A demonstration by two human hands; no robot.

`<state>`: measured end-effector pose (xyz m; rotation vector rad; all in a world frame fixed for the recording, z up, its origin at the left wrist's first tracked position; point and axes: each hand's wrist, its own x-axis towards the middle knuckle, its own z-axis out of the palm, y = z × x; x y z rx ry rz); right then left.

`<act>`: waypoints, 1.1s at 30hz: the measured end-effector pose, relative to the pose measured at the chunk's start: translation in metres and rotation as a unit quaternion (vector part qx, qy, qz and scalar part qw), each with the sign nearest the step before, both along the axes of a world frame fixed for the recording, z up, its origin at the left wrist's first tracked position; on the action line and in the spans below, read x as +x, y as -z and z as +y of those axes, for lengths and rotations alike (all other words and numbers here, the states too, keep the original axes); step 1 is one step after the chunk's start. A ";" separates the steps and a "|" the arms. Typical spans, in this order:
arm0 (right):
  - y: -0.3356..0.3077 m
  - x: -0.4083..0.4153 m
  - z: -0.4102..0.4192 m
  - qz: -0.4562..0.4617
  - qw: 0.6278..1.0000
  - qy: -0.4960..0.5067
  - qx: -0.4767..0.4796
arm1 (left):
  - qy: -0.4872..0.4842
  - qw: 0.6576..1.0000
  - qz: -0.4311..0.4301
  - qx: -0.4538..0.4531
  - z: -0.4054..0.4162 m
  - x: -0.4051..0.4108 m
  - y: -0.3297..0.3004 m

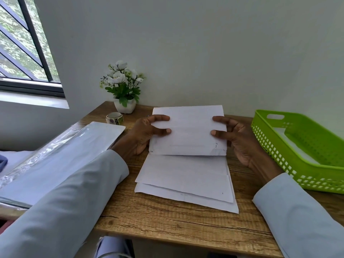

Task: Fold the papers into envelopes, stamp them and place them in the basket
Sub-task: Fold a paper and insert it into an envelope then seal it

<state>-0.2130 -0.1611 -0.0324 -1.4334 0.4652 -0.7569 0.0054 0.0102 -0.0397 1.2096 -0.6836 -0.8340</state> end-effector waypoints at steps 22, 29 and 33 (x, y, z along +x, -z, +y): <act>-0.006 0.002 -0.002 0.072 0.931 0.173 -0.313 | -0.017 0.950 -0.312 -0.008 0.002 0.006 -0.001; -0.018 -0.005 0.009 -0.007 0.971 0.088 -0.223 | -0.107 0.904 -0.414 0.011 -0.002 0.009 -0.004; -0.025 -0.004 0.016 -0.050 0.978 0.083 -0.184 | -0.073 0.868 -0.490 0.042 0.000 -0.004 -0.015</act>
